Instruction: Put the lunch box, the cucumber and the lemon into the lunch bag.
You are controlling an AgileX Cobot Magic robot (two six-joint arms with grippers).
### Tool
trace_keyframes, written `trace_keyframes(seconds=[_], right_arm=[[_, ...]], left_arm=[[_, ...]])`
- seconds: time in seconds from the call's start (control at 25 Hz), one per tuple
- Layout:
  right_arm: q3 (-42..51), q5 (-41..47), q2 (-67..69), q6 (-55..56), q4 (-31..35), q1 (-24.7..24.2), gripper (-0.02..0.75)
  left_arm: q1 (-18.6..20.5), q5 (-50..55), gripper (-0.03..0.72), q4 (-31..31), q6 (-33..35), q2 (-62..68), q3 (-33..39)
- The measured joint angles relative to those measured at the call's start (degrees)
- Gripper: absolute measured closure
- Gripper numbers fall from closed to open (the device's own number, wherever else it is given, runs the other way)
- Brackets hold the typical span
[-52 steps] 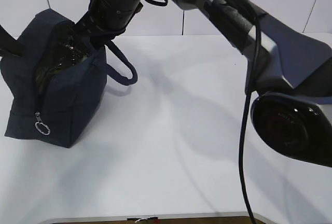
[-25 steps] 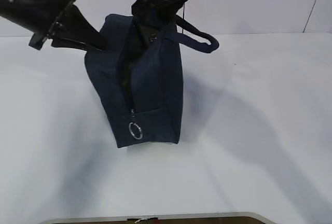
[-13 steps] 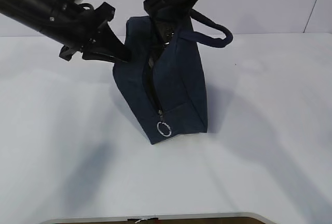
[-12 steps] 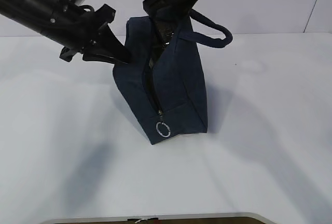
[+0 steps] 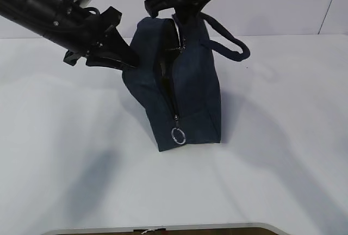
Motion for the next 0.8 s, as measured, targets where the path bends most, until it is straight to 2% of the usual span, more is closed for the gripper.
trace_keyframes(seconds=[0.08,0.2,0.56,0.8], right_arm=[[0.0,-0.1,0.0,0.1,0.0,0.0,0.468],[0.0,-0.3,0.0,0.3,0.0,0.0,0.403],[0.0,-0.4,-2.7,0.3,1.5,0.0,0.384],[0.0,-0.4,-7.9,0.4,1.6,0.0,0.384]], left_arm=[[0.0,0.0,0.518,0.0,0.0,0.0,0.0],[0.0,0.4,0.459,-0.2,0.1,0.0,0.0],[0.0,1.9,0.423,-2.0,1.1,-0.5,0.0],[0.0,2.3,0.306,-2.8,1.4,-2.8,-0.2]])
